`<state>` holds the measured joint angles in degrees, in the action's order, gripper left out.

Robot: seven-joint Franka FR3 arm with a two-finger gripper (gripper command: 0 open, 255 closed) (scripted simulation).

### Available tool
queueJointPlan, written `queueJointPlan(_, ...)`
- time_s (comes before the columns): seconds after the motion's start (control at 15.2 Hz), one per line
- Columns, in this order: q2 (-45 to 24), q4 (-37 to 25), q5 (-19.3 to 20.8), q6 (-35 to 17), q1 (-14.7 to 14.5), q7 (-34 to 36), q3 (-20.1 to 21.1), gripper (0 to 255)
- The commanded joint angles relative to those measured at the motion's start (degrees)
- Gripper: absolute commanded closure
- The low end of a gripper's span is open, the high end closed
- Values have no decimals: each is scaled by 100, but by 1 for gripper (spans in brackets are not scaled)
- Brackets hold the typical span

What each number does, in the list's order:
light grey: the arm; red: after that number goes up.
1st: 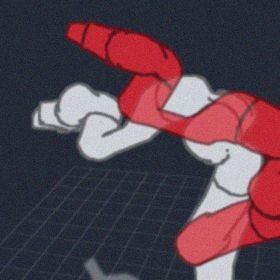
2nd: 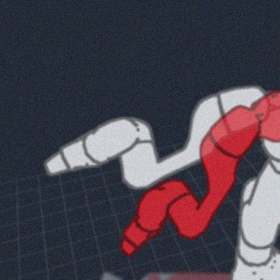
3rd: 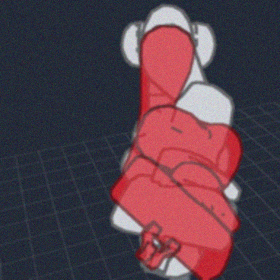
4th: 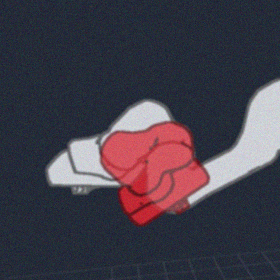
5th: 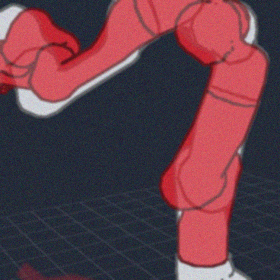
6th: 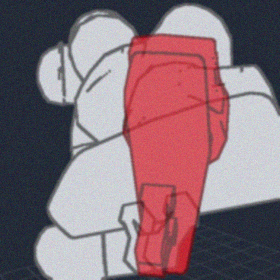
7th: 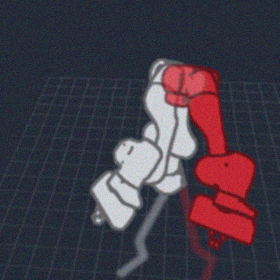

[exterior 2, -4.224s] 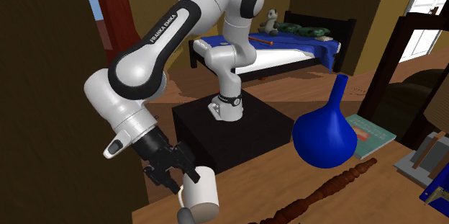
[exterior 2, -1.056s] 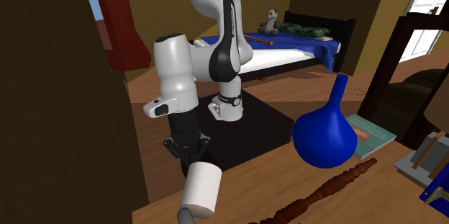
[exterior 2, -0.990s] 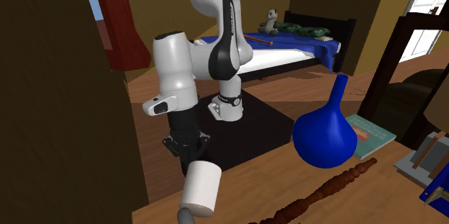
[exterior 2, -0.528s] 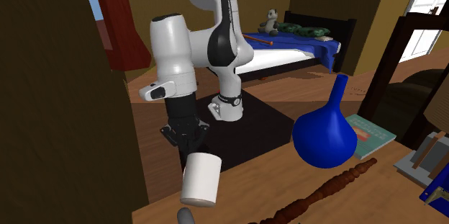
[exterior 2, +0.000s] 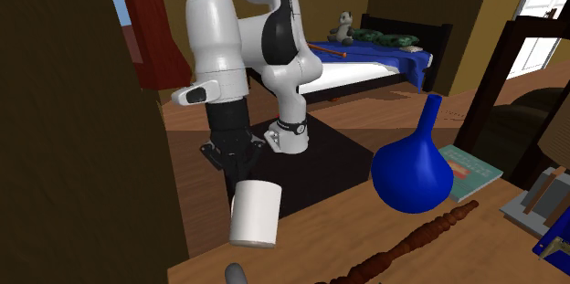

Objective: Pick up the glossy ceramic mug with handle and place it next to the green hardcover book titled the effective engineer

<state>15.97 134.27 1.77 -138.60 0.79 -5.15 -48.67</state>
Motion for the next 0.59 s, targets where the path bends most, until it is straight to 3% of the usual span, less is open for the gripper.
queueJointPlan(0.0,80,-105,74,169,45,69,64,255)
queueJointPlan(0.4,263,-360,221,575,132,231,228,255)
queueJointPlan(0.53,289,-266,277,509,95,558,478,255)
